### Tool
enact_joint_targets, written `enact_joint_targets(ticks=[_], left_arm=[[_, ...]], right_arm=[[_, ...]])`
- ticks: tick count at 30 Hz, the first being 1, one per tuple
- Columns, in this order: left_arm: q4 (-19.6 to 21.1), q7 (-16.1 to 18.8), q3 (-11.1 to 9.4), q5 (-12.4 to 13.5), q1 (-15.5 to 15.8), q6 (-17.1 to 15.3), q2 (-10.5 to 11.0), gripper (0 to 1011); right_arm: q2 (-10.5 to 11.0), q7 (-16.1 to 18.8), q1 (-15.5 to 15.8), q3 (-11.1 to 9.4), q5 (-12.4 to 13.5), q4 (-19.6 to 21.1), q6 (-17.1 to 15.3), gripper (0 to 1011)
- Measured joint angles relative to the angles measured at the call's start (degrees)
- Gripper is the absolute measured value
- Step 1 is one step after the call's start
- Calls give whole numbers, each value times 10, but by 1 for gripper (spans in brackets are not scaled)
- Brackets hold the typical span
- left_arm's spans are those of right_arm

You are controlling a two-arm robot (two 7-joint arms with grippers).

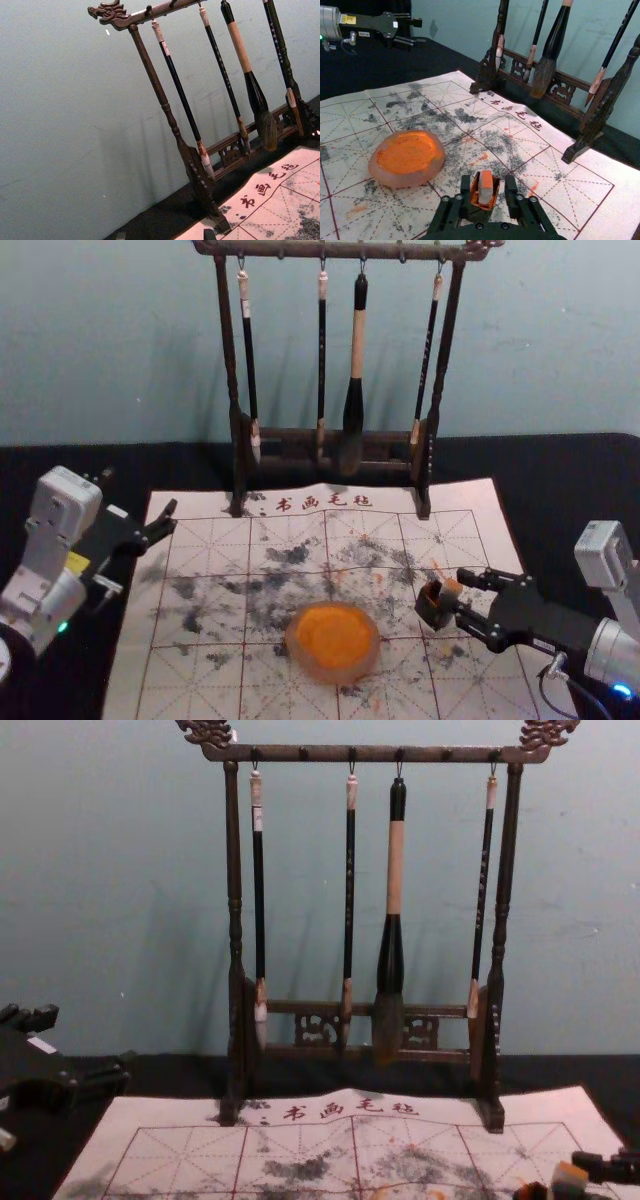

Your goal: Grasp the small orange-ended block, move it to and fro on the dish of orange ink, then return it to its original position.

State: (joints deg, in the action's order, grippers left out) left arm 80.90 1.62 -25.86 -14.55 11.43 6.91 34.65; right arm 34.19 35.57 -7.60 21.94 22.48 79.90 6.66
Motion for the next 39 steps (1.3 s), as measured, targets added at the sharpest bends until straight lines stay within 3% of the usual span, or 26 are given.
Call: enact_joint_targets(ticks=[11, 28, 39], left_arm=[[0, 0, 0, 0, 0, 0, 0, 1001], [0, 0, 0, 0, 0, 0, 0, 1001], [0, 0, 0, 0, 0, 0, 0, 1001]], right_arm=[[0, 0, 0, 0, 0, 0, 0, 94], [0, 0, 0, 0, 1, 0, -1, 87], [3, 11, 2, -1, 21, 9, -18, 87]])
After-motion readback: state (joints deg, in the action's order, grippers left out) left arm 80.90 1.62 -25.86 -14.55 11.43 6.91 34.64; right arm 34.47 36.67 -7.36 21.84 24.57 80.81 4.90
